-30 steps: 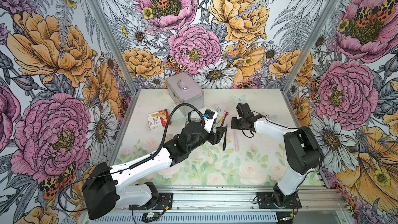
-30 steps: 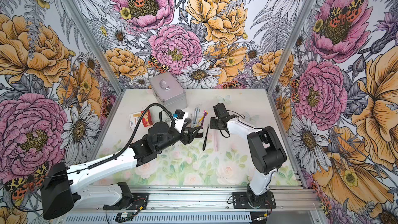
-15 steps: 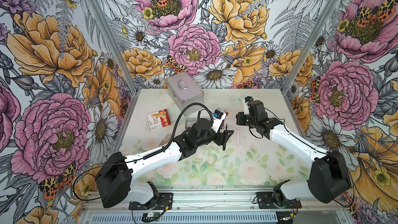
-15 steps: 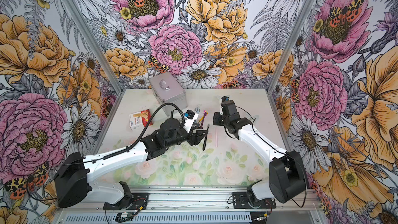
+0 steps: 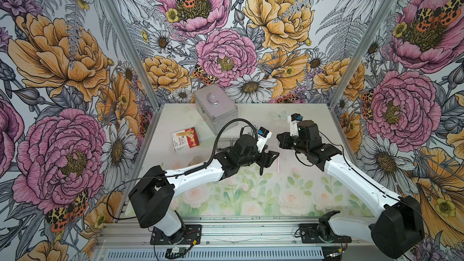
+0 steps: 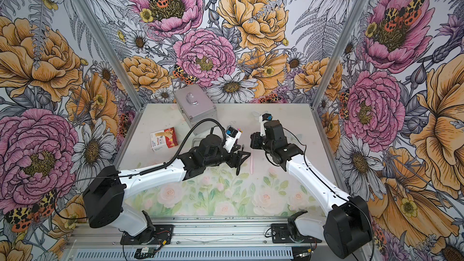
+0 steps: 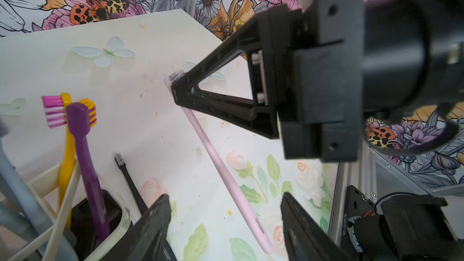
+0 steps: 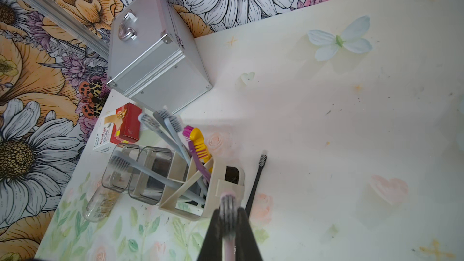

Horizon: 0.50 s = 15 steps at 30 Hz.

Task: Place the toothbrush into the toothbrush holder
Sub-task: Pick up the toothbrush from the center of the board.

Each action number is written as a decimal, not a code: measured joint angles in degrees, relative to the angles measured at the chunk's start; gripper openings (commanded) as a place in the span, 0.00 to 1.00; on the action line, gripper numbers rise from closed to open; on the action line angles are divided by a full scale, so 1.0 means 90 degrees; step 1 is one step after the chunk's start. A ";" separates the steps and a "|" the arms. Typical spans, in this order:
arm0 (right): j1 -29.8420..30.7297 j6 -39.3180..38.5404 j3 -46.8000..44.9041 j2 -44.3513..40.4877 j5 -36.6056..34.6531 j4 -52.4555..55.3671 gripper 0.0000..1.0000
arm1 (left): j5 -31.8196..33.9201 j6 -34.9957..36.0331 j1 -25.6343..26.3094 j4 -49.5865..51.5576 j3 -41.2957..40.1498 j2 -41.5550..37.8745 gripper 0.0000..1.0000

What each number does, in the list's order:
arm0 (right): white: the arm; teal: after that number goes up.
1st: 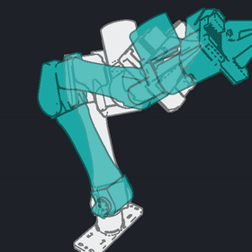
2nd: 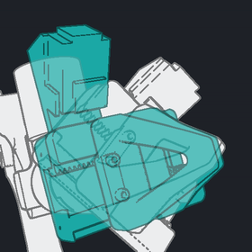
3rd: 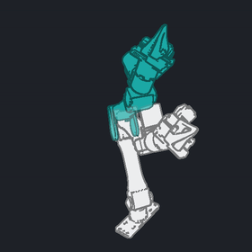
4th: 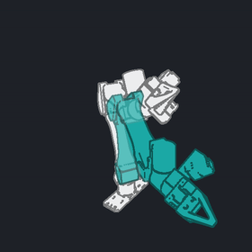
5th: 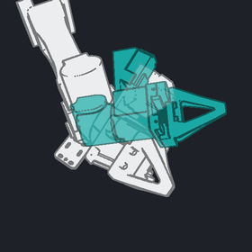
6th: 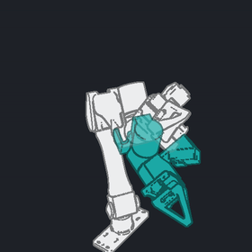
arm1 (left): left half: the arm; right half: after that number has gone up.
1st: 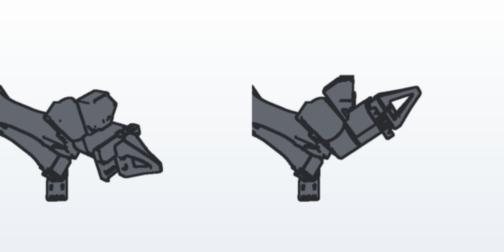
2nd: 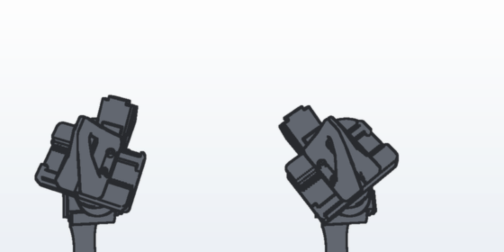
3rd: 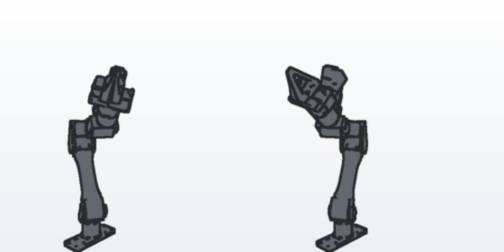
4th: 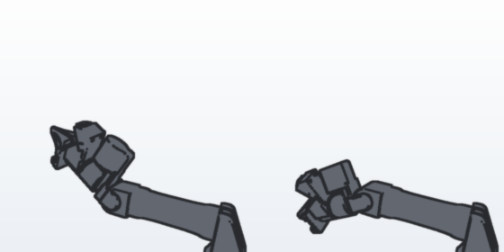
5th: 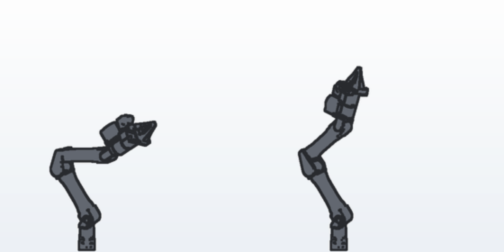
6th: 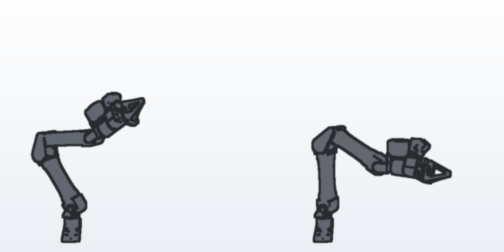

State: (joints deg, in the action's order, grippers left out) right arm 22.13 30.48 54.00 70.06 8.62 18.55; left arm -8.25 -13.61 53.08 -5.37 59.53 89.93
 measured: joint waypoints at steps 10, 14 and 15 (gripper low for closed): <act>0.0000 0.0170 -0.0148 -0.0403 0.0296 0.0002 0.00 | -0.0168 0.0002 0.0000 -0.0007 0.0588 0.0576 0.70; 0.0000 0.0211 -0.0257 -0.0612 0.0345 0.0010 0.00 | -0.0175 0.0005 0.0000 -0.0046 0.0809 0.0826 0.68; 0.0000 0.0221 -0.0282 -0.0658 0.0347 0.0002 0.00 | -0.0177 0.0005 -0.0002 -0.0049 0.0845 0.0879 0.68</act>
State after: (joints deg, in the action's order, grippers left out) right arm 22.13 32.47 51.46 64.14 11.75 18.57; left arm -9.85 -13.56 53.06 -5.80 67.13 97.84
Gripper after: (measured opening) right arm 0.103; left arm 0.687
